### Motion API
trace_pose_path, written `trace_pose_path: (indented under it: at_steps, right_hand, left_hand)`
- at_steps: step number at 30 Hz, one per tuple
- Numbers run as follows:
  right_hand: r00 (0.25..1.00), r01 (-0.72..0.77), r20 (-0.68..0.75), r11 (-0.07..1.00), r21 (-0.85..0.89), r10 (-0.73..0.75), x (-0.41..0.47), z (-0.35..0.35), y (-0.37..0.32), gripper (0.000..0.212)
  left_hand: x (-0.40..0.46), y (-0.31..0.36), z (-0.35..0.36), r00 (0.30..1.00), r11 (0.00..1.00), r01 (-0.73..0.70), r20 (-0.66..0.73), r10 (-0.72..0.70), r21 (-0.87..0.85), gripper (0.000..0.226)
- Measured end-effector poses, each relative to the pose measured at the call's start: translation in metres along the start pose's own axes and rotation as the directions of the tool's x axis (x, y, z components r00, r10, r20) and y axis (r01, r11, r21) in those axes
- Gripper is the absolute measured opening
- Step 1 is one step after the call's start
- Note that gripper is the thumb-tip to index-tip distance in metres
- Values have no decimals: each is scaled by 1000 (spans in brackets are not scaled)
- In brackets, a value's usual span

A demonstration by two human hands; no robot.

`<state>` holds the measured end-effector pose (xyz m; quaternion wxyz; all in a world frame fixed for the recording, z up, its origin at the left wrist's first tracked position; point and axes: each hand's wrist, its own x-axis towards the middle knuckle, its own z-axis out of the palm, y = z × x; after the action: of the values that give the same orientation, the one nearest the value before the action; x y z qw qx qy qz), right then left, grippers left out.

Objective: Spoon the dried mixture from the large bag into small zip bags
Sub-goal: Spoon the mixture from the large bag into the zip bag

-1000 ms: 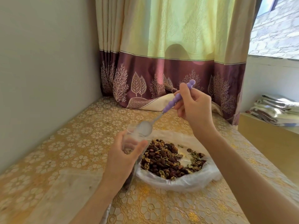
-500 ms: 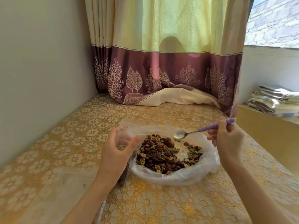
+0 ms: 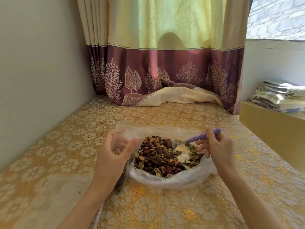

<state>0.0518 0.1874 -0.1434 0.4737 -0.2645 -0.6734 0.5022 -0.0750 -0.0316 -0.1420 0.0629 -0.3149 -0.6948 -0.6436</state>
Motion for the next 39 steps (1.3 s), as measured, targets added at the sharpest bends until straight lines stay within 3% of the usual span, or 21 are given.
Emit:
trace_pose_path:
  at_steps: [5,16,25,32,39]
  right_hand:
    - [993,-99,61,994,49,96,0,0,2,37]
    - [943,-325,27,903,281,331,1,-6,-6,40]
    - [990,-140,33,935,327,137,1,-3,-36,42]
    - [985,-99,166,915,392,36,0,23,-84,46]
    - [951,-67,306,940,334,-41,-17,51,-104,42]
  left_hand:
    - [0,0,0,1000,1000,2,2,-2,6,56]
    - [0,-2,0,1000,1000,17,4,-17,14,47]
    - [1,-4,0,1000,999,-8,25,7,53,50]
    - [1,-3,-1,1000,998,2,30,-4,62,49]
    - [2,-5,-1,999,1000,29,22,-29,-9,49]
